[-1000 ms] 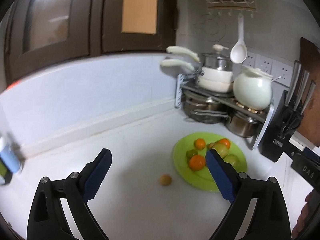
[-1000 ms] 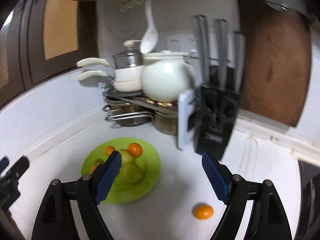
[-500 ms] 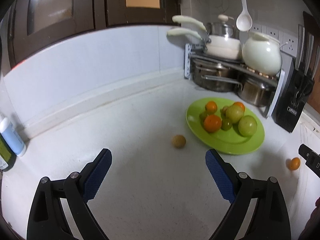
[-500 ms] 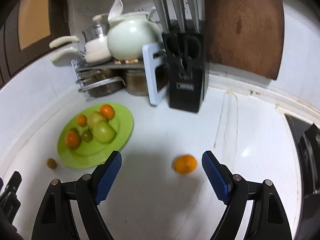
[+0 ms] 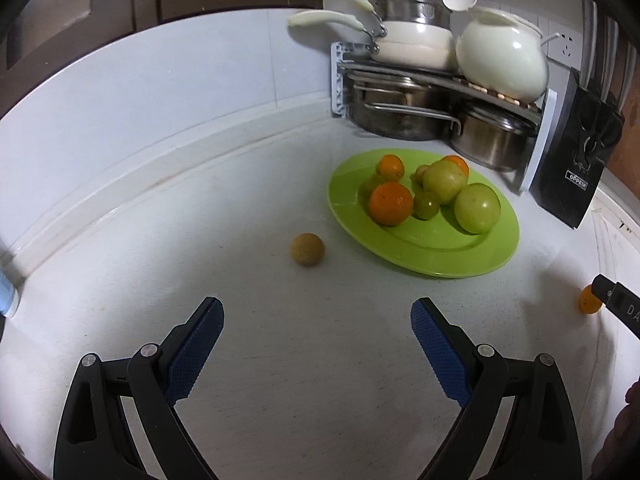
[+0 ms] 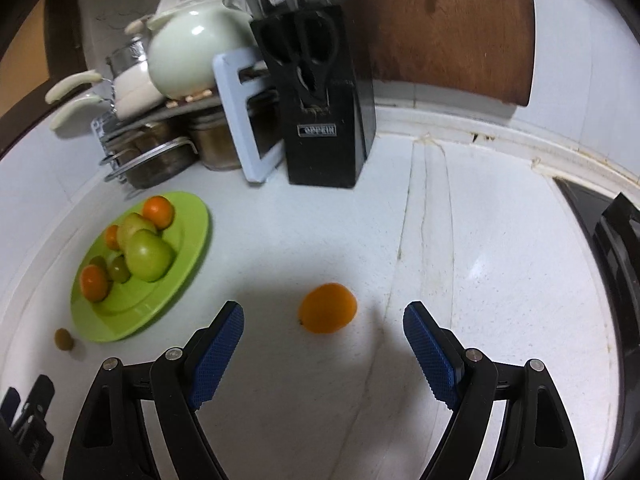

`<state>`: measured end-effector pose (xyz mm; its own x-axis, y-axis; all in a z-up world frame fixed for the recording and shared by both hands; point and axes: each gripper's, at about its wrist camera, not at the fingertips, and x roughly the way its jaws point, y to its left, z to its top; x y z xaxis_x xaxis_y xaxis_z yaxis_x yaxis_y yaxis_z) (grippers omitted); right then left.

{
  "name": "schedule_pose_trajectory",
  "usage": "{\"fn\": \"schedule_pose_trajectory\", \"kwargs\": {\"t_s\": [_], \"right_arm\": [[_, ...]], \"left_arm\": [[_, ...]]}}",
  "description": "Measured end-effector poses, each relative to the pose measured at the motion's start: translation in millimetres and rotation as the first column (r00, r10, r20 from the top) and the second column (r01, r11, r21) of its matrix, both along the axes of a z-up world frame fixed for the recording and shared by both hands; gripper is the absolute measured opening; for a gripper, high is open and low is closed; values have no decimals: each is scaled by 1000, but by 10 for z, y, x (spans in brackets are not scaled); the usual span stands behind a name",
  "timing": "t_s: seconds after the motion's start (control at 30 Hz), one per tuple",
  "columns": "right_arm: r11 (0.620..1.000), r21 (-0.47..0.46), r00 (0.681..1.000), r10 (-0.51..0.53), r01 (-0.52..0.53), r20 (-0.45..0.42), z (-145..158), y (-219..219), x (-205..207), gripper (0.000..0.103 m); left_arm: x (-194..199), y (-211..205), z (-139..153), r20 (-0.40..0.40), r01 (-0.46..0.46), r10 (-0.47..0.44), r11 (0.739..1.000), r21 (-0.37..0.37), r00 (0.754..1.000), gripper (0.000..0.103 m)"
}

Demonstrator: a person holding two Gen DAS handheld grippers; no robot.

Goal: Organize fruits
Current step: 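Grasp the last orange with the right gripper while the left gripper grasps the last longan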

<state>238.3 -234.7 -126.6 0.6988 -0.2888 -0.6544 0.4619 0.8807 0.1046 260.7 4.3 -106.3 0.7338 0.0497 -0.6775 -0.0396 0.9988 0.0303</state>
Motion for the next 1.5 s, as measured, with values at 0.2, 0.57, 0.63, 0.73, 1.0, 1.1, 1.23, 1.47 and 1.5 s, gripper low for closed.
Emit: {"fn": "schedule_pose_trajectory", "kwargs": {"t_s": [0.2, 0.57, 0.63, 0.73, 1.0, 1.1, 1.23, 1.47, 1.5], "right_arm": [[999, 40, 998, 24, -22, -55, -156, -81, 136, 64], [999, 11, 996, 35, -34, -83, -214, -95, 255, 49], [999, 5, 995, 37, -37, -88, -216, -99, 266, 45], [999, 2, 995, 46, -46, -89, -222, -91, 275, 40], [993, -9, 992, 113, -114, -63, -155, 92, 272, 40], [986, -8, 985, 163, -164, -51, -111, 240, 309, 40], [977, -7, 976, 212, -213, -48, -85, 400, 373, 40], [964, 2, 962, 267, -267, -66, -127, 571, 486, 40], [963, 2, 961, 268, -269, -68, -133, 578, 493, 40]], "left_arm": [[73, -64, -72, -29, 9, -9, 1000, -1, 1000, 96], [151, -97, -118, -43, 19, -18, 1000, 8, 999, 96], [155, -99, -124, -45, 24, -24, 1000, 9, 999, 96], [161, -102, -132, -45, 26, -26, 1000, 7, 999, 96], [241, -16, -122, -16, 32, -31, 999, 14, 999, 94], [322, 51, -123, -15, 37, -37, 999, 14, 999, 86], [435, 153, -138, -25, 54, -55, 998, -22, 998, 73], [659, 233, -216, -63, 78, -81, 996, -37, 995, 49], [688, 241, -230, -68, 79, -82, 996, -37, 994, 47]]}}
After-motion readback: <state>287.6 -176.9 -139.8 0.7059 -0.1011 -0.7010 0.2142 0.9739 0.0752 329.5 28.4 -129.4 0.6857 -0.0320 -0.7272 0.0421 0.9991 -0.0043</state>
